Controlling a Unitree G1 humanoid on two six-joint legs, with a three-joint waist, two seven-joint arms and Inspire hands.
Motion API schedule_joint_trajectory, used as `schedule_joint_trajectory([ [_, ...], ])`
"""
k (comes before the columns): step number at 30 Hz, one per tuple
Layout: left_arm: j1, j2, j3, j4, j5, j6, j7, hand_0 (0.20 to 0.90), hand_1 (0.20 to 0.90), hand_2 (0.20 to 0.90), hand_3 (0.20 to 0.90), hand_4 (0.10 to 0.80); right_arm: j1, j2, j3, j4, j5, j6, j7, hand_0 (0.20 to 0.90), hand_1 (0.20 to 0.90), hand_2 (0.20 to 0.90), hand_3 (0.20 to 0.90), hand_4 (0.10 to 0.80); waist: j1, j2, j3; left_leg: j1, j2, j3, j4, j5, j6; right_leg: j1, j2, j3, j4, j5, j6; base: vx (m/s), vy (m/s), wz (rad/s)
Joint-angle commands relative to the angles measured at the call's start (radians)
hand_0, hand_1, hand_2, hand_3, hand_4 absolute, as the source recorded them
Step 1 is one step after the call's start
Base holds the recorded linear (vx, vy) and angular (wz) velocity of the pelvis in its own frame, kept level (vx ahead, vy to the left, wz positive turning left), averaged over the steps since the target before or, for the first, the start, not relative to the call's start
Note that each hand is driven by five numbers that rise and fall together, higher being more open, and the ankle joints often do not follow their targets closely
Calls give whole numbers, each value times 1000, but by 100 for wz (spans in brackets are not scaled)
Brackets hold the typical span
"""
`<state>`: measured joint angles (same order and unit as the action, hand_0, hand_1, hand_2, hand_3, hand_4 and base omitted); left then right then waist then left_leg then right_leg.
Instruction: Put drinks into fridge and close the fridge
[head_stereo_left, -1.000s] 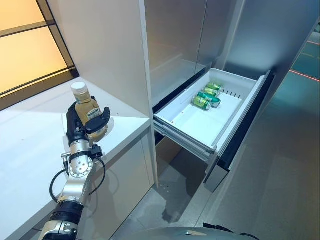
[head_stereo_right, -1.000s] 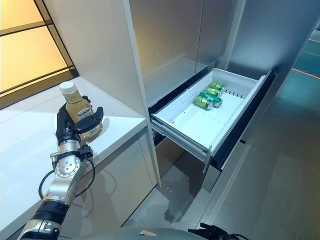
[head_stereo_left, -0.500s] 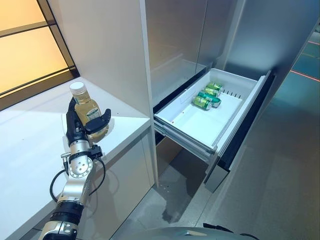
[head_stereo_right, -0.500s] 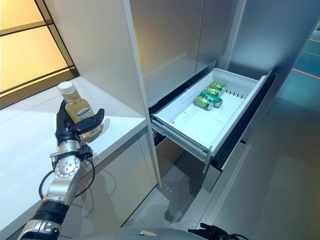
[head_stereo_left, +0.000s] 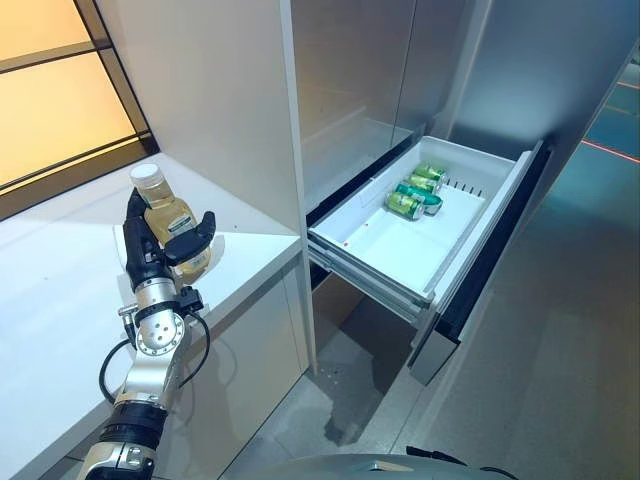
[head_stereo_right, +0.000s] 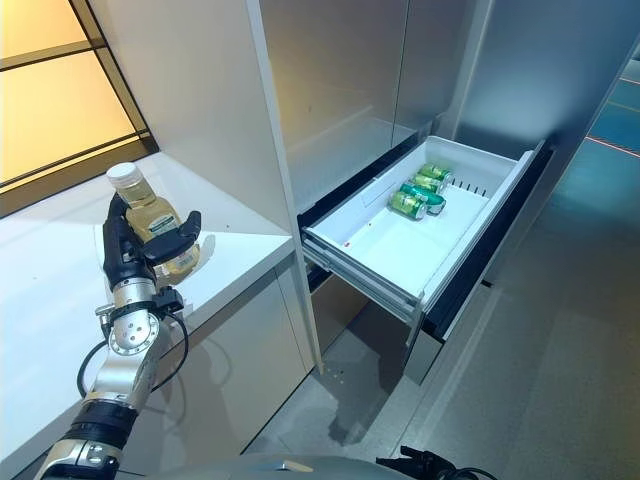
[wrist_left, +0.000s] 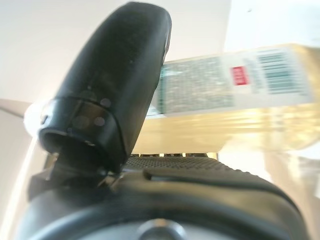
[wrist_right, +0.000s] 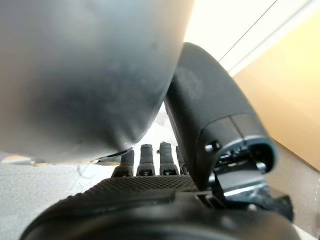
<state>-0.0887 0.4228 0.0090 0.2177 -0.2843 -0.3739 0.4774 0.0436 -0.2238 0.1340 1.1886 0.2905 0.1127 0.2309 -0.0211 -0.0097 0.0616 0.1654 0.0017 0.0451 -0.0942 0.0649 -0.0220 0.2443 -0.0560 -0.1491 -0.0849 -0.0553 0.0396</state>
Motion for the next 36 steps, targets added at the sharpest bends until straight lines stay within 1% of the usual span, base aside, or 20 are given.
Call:
schedule_joint_trajectory([
  [1,-104,37,84,-143,17,-130,24,900,900,900,900,800,-23,-10,12,5,-30,-4,18,900,900,900,900,800,24,30,13,27,-47,27,20,-144,42,-93,60,4,116,-61,10,0,0,0],
  [14,-116,54,78,-180,11,-108,2,900,900,900,900,800,-25,-9,15,10,-23,-7,15,900,900,900,900,800,24,33,11,29,-48,25,18,-146,44,-94,61,4,117,-62,10,0,0,0],
  [19,-113,61,71,-172,14,-72,-16,900,900,900,900,800,-23,-9,14,12,-20,-11,14,900,900,900,900,800,22,34,12,31,-48,26,18,-146,45,-92,62,6,115,-60,11,0,0,0],
  [26,-110,80,61,-159,23,2,-28,900,900,900,900,800,-23,-10,12,8,-17,-10,12,900,900,900,900,800,22,36,13,31,-48,26,19,-146,46,-92,62,10,113,-59,13,0,0,0],
  [32,-112,87,61,-144,10,2,-37,900,900,900,900,800,-23,-13,11,13,-16,-15,15,900,900,900,900,800,22,37,14,30,-48,25,18,-145,46,-93,63,11,112,-58,13,0,0,0],
  [33,-112,87,60,-146,8,0,-36,839,839,839,829,729,-23,-13,11,13,-15,-15,16,900,900,900,900,800,22,36,14,30,-48,25,18,-145,46,-93,63,12,111,-57,13,0,0,0],
  [34,-114,87,59,-149,8,2,-34,615,615,615,568,468,-23,-13,10,13,-14,-15,15,900,900,900,900,800,22,37,14,30,-48,25,19,-145,46,-92,63,11,110,-57,13,0,0,0],
  [35,-114,87,61,-150,6,-1,-36,545,545,545,485,385,-23,-12,11,12,-12,-13,13,900,900,900,900,800,22,37,14,30,-49,25,19,-145,46,-93,63,11,111,-57,13,0,0,0],
  [36,-116,86,60,-151,8,-2,-33,368,368,368,280,180,-25,-12,12,12,-12,-12,12,900,900,900,900,800,22,37,14,30,-48,25,18,-145,46,-93,63,12,111,-57,13,0,0,0],
])
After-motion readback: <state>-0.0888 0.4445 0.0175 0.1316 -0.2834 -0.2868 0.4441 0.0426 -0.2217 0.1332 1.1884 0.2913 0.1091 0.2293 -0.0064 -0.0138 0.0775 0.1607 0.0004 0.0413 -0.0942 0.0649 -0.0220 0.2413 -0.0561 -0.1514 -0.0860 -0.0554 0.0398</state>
